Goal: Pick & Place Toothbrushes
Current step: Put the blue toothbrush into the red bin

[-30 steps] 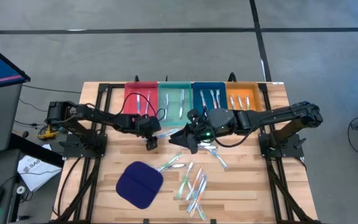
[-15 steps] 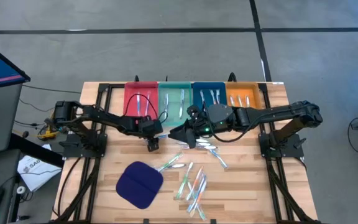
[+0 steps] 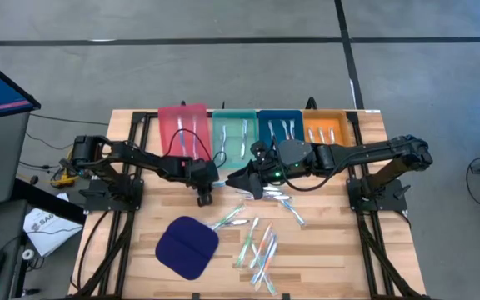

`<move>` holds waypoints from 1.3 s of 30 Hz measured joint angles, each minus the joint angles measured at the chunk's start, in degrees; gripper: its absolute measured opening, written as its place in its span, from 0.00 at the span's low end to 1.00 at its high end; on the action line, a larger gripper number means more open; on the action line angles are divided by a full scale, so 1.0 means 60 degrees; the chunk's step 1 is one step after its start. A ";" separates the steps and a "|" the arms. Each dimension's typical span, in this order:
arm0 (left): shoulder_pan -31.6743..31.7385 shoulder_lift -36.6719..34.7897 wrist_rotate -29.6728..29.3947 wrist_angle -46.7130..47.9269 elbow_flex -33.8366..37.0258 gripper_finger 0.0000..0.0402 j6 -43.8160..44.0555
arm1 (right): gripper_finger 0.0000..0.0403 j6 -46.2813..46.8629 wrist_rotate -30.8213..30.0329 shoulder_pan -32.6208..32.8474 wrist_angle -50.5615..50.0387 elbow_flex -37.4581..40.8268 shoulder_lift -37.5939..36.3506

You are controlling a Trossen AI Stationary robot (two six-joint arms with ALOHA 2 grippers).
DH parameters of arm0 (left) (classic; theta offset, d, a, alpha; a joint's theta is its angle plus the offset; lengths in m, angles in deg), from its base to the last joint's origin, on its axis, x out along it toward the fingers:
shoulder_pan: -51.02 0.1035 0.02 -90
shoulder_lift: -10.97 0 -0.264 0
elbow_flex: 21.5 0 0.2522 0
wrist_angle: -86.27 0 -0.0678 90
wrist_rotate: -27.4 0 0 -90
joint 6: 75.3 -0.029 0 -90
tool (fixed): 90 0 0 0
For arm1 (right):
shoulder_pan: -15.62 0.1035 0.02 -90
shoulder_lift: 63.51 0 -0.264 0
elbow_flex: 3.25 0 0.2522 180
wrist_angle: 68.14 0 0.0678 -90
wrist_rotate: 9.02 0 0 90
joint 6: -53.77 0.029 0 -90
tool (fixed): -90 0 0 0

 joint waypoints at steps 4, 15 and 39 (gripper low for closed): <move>0.0022 0.0000 0.0143 -0.0021 -0.0004 0.04 0.0112 | 0.42 -0.0033 -0.0004 0.0000 0.0000 0.0000 0.0000; 0.0030 -0.0354 0.0293 0.0038 0.0030 0.04 0.0259 | 0.42 -0.0033 -0.0003 0.0000 0.0004 0.0000 0.0000; 0.0019 -0.2583 0.0041 0.0451 0.0040 0.04 0.0372 | 0.42 -0.0033 -0.0005 0.0000 0.0037 -0.0004 0.0000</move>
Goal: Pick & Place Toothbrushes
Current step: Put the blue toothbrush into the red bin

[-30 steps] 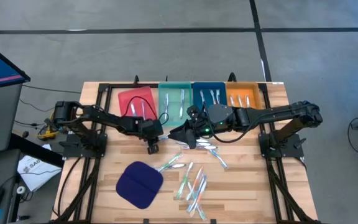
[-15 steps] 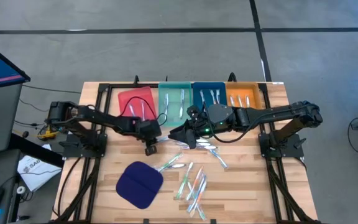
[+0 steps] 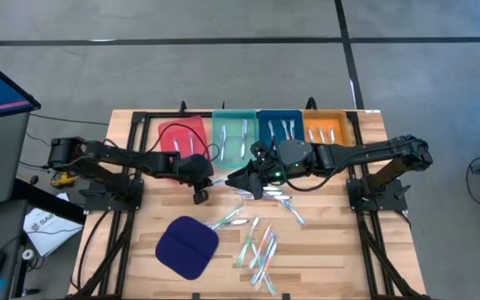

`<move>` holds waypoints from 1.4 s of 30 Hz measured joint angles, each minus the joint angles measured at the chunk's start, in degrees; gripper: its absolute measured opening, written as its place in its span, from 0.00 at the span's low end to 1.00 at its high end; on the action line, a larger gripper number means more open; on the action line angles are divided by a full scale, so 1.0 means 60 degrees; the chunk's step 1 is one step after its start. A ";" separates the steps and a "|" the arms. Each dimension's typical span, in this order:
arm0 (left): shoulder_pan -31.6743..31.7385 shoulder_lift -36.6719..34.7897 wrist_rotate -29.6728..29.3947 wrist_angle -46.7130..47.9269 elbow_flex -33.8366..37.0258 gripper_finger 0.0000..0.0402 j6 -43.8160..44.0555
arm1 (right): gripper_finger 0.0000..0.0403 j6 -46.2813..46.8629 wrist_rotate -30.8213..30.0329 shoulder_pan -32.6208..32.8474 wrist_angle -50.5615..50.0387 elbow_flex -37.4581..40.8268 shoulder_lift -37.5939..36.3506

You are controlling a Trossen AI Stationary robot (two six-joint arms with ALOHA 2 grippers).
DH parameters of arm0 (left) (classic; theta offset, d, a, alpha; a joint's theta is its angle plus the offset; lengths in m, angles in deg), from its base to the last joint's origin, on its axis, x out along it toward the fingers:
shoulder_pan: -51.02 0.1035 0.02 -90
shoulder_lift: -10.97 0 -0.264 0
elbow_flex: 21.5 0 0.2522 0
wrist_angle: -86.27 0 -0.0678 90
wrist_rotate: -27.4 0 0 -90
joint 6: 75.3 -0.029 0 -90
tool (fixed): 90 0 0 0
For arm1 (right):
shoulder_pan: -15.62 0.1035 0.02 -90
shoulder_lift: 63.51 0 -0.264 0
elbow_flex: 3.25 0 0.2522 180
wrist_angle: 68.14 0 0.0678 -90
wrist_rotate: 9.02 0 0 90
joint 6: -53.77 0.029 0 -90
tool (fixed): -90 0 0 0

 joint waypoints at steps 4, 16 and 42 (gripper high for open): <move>0.0000 -0.0854 -0.0005 -0.0016 -0.0002 0.04 0.0510 | 0.42 0.0000 0.0001 0.0000 0.0202 0.0000 0.0000; 0.0004 -0.3436 -0.0074 -0.0701 -0.0015 0.04 0.2307 | 0.42 -0.0100 -0.0001 -0.0116 0.1853 0.0000 0.0000; -0.0170 -0.5661 0.1056 -0.5868 -0.0029 0.04 0.4607 | 0.42 -0.0217 0.0001 -0.1217 0.5946 -0.0004 -0.0004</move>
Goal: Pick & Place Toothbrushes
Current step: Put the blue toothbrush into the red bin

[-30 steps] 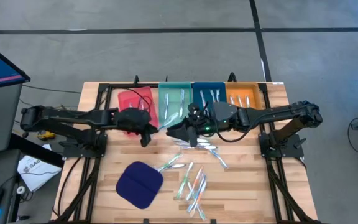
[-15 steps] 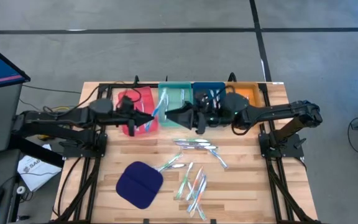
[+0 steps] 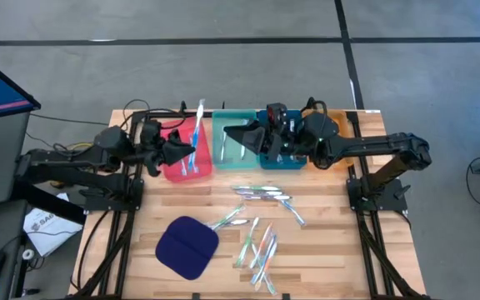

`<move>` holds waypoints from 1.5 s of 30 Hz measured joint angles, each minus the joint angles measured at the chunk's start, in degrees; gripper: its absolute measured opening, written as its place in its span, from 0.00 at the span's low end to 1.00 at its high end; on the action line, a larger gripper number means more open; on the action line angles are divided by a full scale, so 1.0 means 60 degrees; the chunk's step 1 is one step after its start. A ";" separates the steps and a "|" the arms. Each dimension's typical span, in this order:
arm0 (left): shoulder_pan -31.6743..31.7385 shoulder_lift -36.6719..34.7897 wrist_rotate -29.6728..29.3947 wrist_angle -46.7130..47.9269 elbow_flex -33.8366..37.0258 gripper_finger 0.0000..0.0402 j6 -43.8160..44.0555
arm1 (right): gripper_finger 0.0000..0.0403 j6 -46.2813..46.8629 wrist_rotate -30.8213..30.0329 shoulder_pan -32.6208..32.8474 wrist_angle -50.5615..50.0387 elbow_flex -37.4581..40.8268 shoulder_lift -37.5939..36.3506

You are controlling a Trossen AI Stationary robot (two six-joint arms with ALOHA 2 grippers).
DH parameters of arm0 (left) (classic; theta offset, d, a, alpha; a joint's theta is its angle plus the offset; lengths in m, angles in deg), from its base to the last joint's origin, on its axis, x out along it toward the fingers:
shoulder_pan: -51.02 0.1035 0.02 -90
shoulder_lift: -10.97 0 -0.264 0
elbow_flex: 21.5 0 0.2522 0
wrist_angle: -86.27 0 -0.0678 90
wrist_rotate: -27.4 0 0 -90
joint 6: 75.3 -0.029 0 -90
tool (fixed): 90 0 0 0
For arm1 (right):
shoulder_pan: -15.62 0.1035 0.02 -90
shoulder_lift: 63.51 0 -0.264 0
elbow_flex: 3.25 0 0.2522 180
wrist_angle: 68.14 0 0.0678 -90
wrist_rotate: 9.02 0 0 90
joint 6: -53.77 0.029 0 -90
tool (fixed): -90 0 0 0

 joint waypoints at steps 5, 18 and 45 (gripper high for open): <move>-0.0223 0.0011 0.0433 -0.0600 0.0004 0.04 0.0385 | 0.42 0.0184 0.0000 -0.0252 -0.0008 0.0000 0.0000; -0.0252 0.0011 0.0482 -0.1782 0.0004 0.04 0.3469 | 0.36 -1.1274 -0.0473 0.0641 -0.0239 -0.0103 0.0008; 0.0114 0.1493 0.0204 -0.1832 0.0007 0.04 0.8246 | 0.41 -2.2071 -0.2907 0.0722 -0.4952 -0.1485 0.0434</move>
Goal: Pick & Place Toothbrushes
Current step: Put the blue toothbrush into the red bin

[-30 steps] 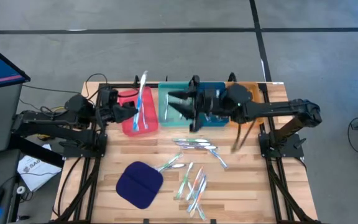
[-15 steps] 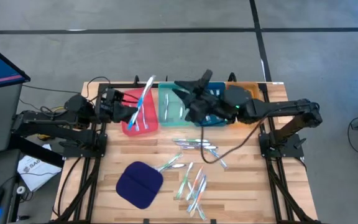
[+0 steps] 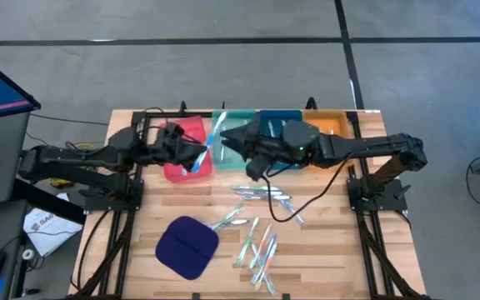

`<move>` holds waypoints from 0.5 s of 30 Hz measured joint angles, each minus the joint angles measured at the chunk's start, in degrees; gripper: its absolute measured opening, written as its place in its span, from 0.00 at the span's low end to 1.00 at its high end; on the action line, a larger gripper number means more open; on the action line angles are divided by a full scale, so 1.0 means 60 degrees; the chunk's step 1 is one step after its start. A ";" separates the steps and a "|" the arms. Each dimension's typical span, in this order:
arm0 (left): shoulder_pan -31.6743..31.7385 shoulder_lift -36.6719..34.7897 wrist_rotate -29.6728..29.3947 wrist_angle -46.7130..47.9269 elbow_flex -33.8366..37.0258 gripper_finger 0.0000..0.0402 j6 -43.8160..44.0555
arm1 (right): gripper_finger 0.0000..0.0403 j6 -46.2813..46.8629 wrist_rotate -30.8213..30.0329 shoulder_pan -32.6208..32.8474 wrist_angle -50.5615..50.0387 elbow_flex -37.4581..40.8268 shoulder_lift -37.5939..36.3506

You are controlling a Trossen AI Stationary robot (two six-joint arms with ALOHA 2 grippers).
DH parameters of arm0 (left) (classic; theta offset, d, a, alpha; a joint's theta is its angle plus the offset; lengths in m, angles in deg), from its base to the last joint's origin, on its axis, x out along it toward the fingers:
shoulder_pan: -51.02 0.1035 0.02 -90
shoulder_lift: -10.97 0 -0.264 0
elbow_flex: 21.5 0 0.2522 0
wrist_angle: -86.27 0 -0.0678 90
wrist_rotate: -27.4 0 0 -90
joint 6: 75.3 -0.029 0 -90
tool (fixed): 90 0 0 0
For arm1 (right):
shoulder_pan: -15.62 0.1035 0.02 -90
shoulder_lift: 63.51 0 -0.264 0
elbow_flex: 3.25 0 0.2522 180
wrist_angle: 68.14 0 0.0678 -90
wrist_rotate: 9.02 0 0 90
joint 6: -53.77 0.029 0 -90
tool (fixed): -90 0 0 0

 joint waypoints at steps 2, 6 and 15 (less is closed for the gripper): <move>0.0097 0.0158 0.0109 -0.0137 0.0000 0.04 0.0052 | 0.43 0.0325 0.0182 -0.0006 0.0296 -0.0087 0.0190; 0.0281 0.0317 0.0208 -0.0430 0.0000 0.04 0.0239 | 0.46 0.0676 0.0117 -0.0018 -0.0195 -0.0030 0.0627; 0.0377 0.0324 0.0500 -0.0451 0.0000 0.04 0.0227 | 0.49 0.0711 -0.0408 -0.0076 0.0097 -0.0030 0.0677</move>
